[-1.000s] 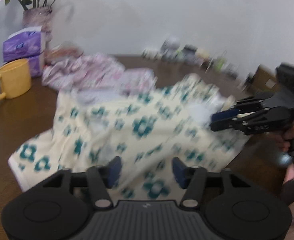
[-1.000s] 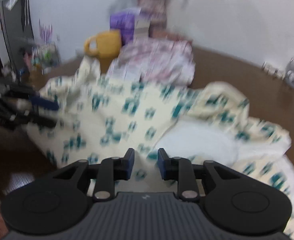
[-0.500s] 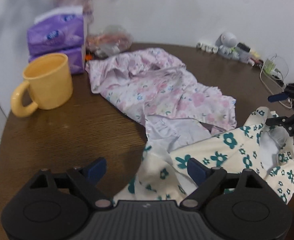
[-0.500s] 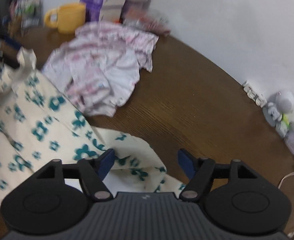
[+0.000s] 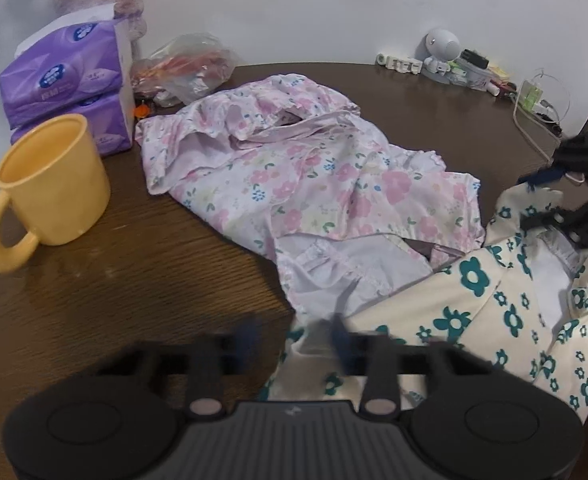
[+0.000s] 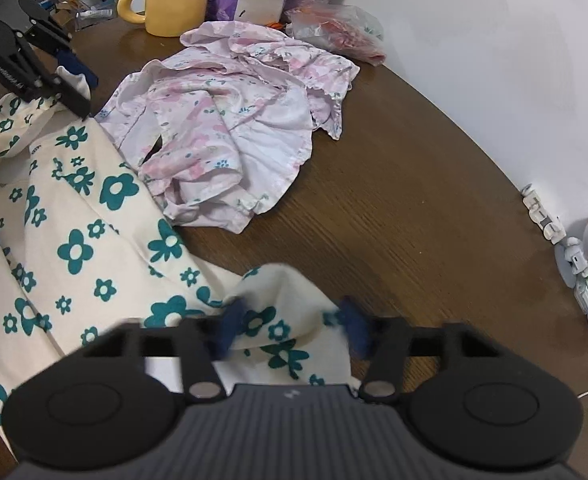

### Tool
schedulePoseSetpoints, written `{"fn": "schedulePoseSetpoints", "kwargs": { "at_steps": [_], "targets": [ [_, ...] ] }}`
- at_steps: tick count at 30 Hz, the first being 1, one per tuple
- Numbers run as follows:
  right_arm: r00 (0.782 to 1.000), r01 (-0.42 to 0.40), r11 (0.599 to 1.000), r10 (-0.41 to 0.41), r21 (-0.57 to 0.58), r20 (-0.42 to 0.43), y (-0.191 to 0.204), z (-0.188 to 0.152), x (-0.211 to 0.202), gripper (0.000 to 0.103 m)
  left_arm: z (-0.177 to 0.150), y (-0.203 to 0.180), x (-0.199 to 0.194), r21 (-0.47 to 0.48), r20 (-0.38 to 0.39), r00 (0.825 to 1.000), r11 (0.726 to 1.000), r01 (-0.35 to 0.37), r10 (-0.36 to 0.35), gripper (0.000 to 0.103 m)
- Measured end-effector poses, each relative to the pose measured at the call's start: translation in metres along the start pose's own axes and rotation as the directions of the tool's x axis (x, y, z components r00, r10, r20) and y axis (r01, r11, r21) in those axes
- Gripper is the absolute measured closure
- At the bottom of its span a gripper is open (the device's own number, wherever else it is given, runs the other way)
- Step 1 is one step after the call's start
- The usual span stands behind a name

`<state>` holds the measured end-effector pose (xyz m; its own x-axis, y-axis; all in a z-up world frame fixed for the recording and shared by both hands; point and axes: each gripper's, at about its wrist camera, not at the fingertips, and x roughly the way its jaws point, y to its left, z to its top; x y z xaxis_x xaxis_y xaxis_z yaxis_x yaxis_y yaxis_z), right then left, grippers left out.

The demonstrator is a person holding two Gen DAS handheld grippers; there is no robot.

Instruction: Fold clothes

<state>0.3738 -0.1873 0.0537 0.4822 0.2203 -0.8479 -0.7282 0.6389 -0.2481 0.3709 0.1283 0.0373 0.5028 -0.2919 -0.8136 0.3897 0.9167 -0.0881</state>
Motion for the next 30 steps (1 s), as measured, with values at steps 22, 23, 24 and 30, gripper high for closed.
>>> {"fn": "schedulePoseSetpoints", "kwargs": {
  "at_steps": [22, 23, 24, 30],
  "targets": [
    [0.956, 0.180, 0.983, -0.183, 0.034, 0.230, 0.110, -0.141, -0.101, 0.099, -0.153, -0.116, -0.107, 0.225, 0.276, 0.959, 0.965, -0.133, 0.068, 0.101],
    [0.958, 0.181, 0.983, -0.185, 0.037, 0.221, 0.114, -0.146, -0.099, 0.098, -0.160, -0.117, -0.104, 0.223, 0.259, 0.964, 0.968, -0.116, 0.056, 0.101],
    [0.959, 0.182, 0.983, -0.186, 0.042, 0.214, 0.118, -0.151, -0.098, 0.095, -0.166, -0.118, -0.100, 0.220, 0.243, 0.969, 0.970, -0.100, 0.045, 0.096],
    [0.938, 0.128, 0.974, -0.180, 0.186, 0.295, 0.099, -0.146, -0.119, 0.064, -0.120, -0.097, -0.098, 0.218, 0.287, 0.949, 0.956, -0.195, 0.128, 0.048]
  ]
}}
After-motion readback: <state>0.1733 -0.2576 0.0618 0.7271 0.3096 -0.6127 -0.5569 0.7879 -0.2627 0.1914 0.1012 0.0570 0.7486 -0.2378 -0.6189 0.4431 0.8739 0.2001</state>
